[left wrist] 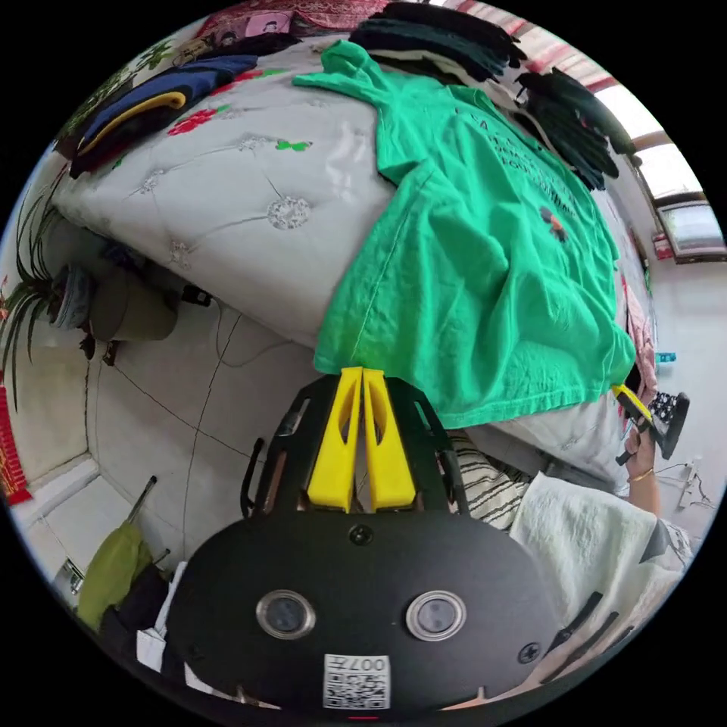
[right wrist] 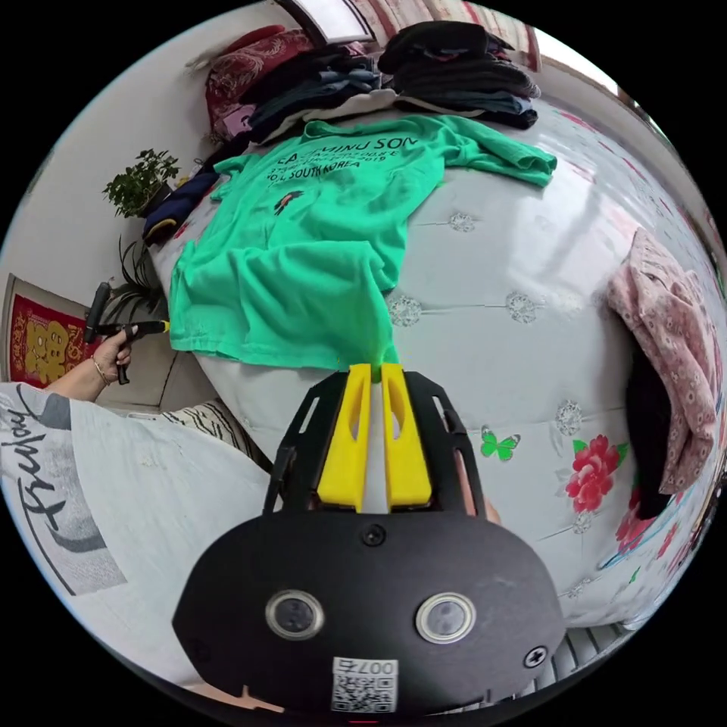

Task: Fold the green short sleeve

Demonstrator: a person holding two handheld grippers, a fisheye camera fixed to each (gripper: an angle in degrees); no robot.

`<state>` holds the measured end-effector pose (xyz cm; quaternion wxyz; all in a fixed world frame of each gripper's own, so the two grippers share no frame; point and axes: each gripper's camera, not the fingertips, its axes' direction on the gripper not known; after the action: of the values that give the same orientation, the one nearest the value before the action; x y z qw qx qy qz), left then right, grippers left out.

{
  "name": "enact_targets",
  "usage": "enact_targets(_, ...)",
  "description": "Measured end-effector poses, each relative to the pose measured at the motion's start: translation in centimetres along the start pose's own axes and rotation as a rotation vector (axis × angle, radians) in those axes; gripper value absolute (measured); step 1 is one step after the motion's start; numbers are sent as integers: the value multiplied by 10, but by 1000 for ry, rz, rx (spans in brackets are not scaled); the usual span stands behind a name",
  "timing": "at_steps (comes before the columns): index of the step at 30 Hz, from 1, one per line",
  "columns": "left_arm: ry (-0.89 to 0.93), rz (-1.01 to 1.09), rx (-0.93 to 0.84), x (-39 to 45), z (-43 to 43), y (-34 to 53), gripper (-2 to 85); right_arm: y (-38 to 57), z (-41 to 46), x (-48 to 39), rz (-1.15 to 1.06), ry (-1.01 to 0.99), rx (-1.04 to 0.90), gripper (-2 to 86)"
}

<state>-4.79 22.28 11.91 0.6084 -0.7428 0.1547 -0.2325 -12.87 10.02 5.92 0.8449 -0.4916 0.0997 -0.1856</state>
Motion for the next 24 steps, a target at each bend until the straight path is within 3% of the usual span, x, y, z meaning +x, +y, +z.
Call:
enact_targets(6, 184, 17, 196, -25, -52, 34, -7, 62, -63, 6, -62, -86, 127, 3)
enact_targets(10, 118, -129, 282, -62, -66, 69, 20, 92, -78, 31, 35, -136, 160, 10)
enact_targets(13, 196, -167, 274, -82, -55, 81, 110, 100, -73, 43, 91, -133, 175, 31)
enact_targets(18, 172, -127, 232, -91, -42, 78, 138, 80, -43, 44, 85, -182, 78, 58)
enact_targets(22, 227, -103, 198, -113, -50, 72, 114, 65, -28, 41, 65, -201, -8, 30)
enact_targets(24, 250, -115, 164, -126, -61, 76, 13, 57, -36, 42, 47, -191, -6, 13)
